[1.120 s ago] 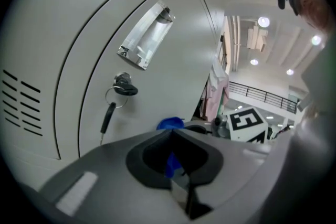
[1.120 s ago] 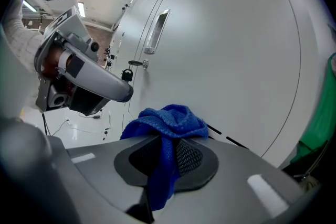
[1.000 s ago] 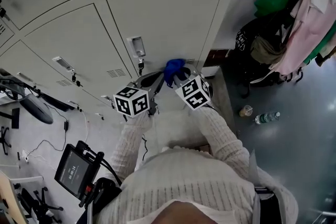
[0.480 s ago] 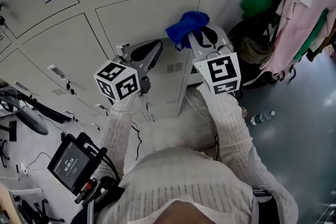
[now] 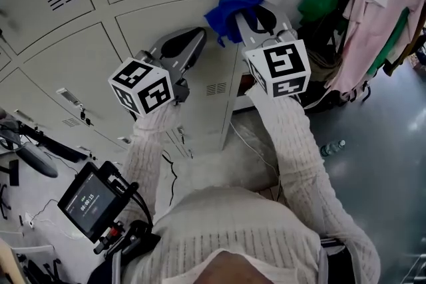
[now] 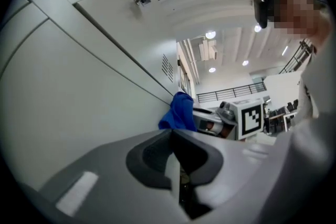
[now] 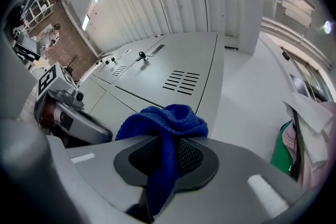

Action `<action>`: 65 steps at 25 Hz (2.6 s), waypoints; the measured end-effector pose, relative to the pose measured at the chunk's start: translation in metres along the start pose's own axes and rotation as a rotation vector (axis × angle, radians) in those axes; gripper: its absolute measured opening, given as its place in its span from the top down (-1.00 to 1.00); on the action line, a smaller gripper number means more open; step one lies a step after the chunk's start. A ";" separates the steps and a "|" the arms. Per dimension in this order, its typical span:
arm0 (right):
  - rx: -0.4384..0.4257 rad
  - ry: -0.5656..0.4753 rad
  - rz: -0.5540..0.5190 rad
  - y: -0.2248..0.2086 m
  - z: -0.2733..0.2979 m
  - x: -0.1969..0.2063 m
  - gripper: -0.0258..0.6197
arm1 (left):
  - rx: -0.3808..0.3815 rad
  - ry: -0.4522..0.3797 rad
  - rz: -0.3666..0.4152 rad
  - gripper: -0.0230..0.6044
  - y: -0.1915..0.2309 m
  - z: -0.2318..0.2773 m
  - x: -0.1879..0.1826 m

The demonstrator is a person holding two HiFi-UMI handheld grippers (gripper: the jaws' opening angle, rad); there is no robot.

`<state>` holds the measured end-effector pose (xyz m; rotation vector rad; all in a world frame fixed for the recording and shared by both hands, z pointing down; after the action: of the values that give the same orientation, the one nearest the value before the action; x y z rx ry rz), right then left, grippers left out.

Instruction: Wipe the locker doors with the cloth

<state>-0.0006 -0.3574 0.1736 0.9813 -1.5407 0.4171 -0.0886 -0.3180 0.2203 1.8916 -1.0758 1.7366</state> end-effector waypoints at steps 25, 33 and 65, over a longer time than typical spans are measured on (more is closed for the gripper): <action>0.011 0.056 0.070 0.010 -0.012 0.049 0.75 | -0.007 0.090 -0.069 0.91 -0.004 -0.003 0.045; 0.005 0.154 0.124 0.022 -0.022 0.094 0.75 | -0.006 0.158 -0.130 0.91 -0.013 -0.011 0.079; -0.102 0.631 0.339 0.089 -0.057 0.293 0.75 | -0.033 0.398 -0.455 0.91 -0.049 -0.048 0.239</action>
<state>-0.0164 -0.3648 0.4844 0.4366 -1.1275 0.7934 -0.0959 -0.3222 0.4687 1.5240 -0.4782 1.7034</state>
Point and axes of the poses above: the fingertips, and each gripper's own axes: z forward along the fingers, y to its left, x out of its underside, the point moved 2 cm from there along -z, backward along the fingers, and after that the axes turned 13 degrees about z, right-handed, at the moved point
